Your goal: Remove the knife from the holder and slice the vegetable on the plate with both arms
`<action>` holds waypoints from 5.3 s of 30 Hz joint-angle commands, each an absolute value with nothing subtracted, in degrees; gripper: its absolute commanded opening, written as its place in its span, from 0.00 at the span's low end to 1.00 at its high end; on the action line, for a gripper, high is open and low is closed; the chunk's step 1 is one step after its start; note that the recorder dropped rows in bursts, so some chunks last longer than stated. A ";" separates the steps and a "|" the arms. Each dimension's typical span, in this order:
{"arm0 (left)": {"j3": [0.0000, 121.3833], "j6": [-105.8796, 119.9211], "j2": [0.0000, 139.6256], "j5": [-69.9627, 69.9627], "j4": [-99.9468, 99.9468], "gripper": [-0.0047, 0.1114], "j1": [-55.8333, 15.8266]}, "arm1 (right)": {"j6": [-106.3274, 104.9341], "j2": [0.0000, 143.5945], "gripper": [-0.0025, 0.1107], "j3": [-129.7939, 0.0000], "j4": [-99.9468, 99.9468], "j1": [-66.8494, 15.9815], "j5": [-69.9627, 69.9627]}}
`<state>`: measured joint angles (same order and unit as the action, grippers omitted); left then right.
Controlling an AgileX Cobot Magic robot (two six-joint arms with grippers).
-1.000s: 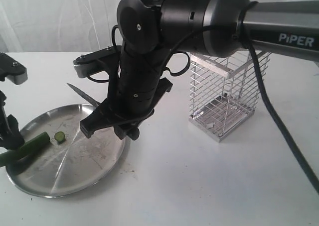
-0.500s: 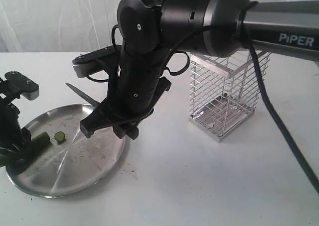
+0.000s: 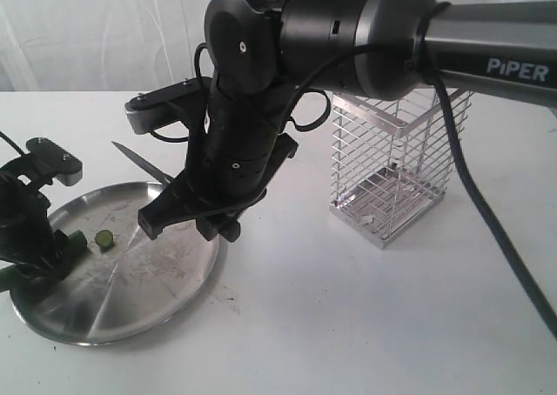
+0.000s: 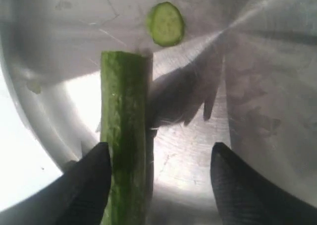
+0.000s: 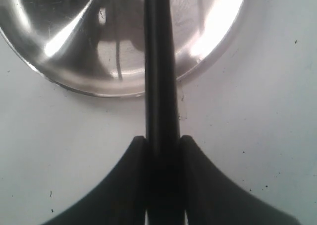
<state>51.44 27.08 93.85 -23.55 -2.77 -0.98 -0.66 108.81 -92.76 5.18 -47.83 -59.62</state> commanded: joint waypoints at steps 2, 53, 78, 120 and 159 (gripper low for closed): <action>51.08 26.58 94.95 -21.41 -2.45 0.57 -1.35 | -1.31 108.12 0.02 -92.58 5.13 -47.46 -58.93; 55.38 42.38 102.00 -16.10 -2.52 0.35 -6.39 | 8.21 108.12 0.02 -92.58 4.33 -47.35 -57.61; 55.38 55.31 94.56 -26.70 -12.80 0.05 -7.74 | 8.35 108.12 0.02 -92.58 4.33 -47.35 -55.93; 55.38 49.26 89.03 -20.15 -12.34 0.50 -8.07 | 10.36 108.25 0.02 -92.58 4.52 -47.35 -59.11; 55.38 40.27 83.38 -16.98 -14.91 0.48 -8.07 | 24.24 110.51 0.02 -82.55 2.38 -58.25 -48.15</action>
<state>55.61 40.91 83.96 -16.67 -12.97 -8.00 23.66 111.08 -82.73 2.93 -58.17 -48.97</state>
